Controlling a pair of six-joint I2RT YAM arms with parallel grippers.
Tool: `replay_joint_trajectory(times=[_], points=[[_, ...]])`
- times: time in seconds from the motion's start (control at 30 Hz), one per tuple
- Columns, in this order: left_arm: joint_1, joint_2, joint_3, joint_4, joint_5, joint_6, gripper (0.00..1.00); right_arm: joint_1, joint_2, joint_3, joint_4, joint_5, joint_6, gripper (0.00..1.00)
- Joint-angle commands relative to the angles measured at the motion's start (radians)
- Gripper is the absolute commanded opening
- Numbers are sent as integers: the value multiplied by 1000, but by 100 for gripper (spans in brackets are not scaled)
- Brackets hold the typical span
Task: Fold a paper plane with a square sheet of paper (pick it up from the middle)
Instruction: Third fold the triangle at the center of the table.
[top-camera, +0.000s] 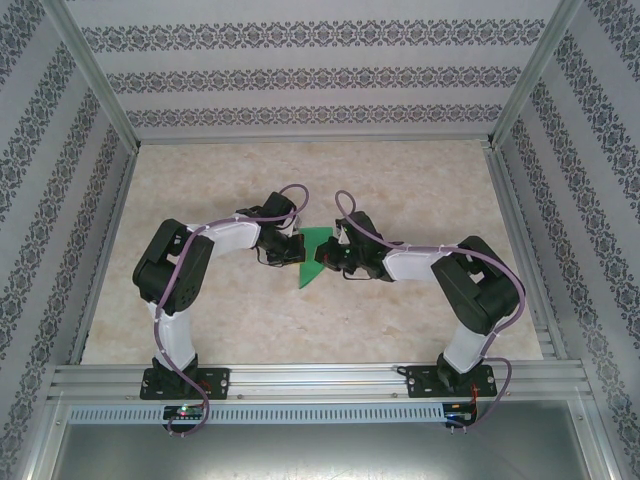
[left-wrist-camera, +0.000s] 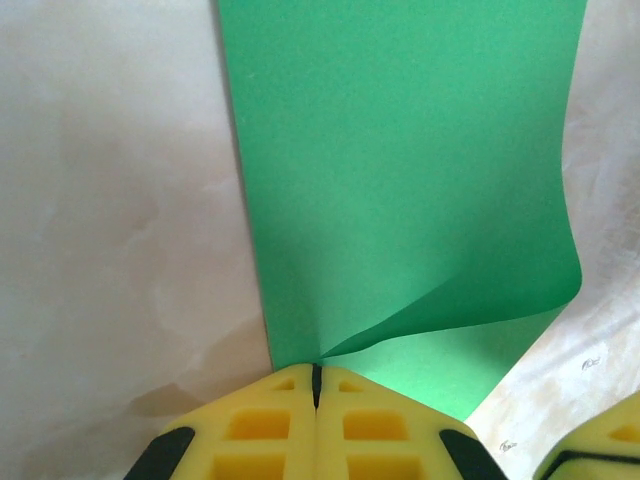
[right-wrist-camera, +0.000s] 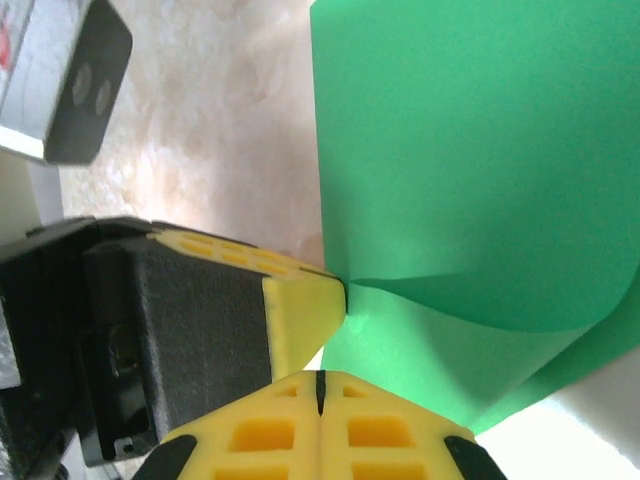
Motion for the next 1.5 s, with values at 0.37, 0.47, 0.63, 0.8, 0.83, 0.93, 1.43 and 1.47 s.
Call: replay_joint_trajectory(times=[0.37,0.47,0.63,0.8,0.83,0.93,1.43,1.47], points=[[-4,68,5,-132,-78,77,0,15,85,116,-124,-30,-81,0],[-4,73,7,-138,-86,83,0,15,104,121,-135,-18,-76,0],[-4,80,8,-147,-108,86,0,12,114,85,-137,10,-57,0],[-4,88,5,-156,-128,88,0,10,102,27,-129,34,-42,0],[-5,91,6,-160,-134,87,0,9,98,14,-124,38,-39,0],[-5,99,6,-171,-149,89,0,4,85,-14,-121,50,-34,0],[-4,109,46,-186,-142,131,0,-6,56,100,-160,55,-90,0],[-4,107,44,-184,-140,131,0,-6,67,102,-156,52,-88,0]])
